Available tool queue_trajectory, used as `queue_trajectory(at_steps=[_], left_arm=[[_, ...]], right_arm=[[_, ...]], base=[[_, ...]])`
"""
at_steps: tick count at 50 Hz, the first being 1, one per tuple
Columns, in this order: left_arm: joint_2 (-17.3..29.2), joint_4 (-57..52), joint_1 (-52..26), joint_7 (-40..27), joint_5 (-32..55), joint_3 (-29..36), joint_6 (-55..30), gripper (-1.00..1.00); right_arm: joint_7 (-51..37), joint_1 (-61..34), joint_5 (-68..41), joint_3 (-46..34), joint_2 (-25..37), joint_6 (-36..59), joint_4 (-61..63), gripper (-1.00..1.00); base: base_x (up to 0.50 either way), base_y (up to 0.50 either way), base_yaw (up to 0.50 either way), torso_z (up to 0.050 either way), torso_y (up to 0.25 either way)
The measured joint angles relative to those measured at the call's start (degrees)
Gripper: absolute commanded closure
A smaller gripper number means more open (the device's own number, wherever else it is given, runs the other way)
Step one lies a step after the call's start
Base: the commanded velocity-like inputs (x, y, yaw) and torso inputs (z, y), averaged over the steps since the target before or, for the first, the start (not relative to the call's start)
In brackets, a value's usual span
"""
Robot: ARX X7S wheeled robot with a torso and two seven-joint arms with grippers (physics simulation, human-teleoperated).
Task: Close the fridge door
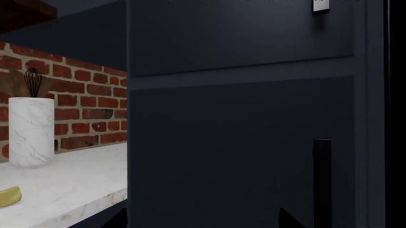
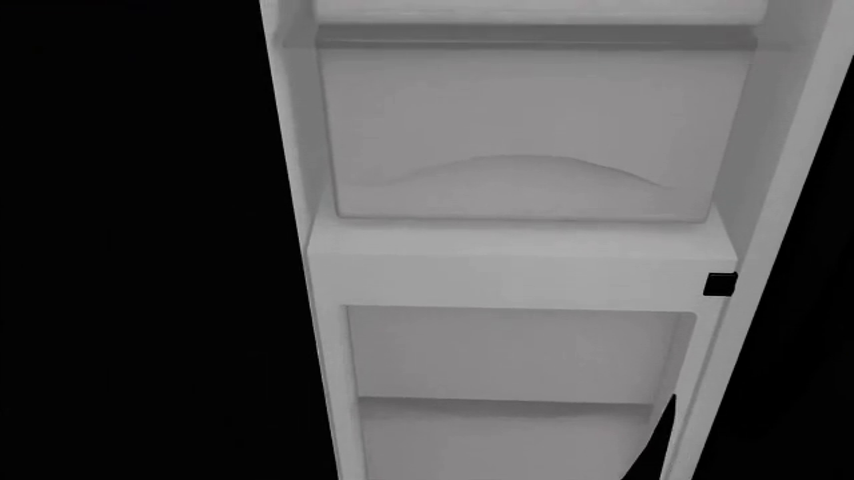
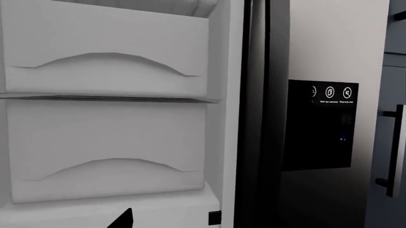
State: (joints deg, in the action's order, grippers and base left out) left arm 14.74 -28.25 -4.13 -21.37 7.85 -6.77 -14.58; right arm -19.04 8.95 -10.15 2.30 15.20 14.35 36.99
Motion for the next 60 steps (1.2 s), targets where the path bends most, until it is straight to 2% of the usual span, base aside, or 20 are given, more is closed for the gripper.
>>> queue_trajectory(at_steps=[10,23,31,39,51,60], left_arm=[[0.59,0.72,-2.38,0.02,-0.42,1.31,-1.34,-1.0],[0.69,15.15,-20.85,3.38,-3.59,9.78,-4.4,-1.0],[-2.15,22.01,-33.05,8.19,-3.08,16.49,-9.67,-1.0],[-3.84,23.85,-40.05,12.03,-4.4,22.16,-15.94,-1.0],[-8.52,21.07,-46.29,13.86,-4.06,30.64,-22.6,-1.0],[-11.62,23.98,-50.76,13.56,-1.3,33.49,-23.03,-1.0]], right_arm=[[-0.25,0.61,-0.07,-0.07,0.25,-0.45,0.33,-1.0],[-1.09,4.0,0.09,0.64,0.3,-2.21,1.78,-1.0],[-1.8,6.83,-0.22,1.91,-0.02,-4.22,2.16,-1.0],[-2.62,11.71,-1.78,5.26,-1.36,-9.62,1.03,-1.0],[-3.12,19.35,-4.9,10.74,-3.76,-18.87,-1.31,-1.0],[-3.35,22.05,-5.79,12.25,-4.36,-21.75,-1.79,-1.0]], base=[[0.0,0.0,0.0,0.0,0.0],[0.0,0.0,0.0,0.0,0.0],[0.0,0.0,0.0,0.0,0.0],[0.0,0.0,-0.01,0.0,0.001],[0.0,0.0,0.0,0.0,0.0],[0.0,0.0,0.0,0.0,0.0]])
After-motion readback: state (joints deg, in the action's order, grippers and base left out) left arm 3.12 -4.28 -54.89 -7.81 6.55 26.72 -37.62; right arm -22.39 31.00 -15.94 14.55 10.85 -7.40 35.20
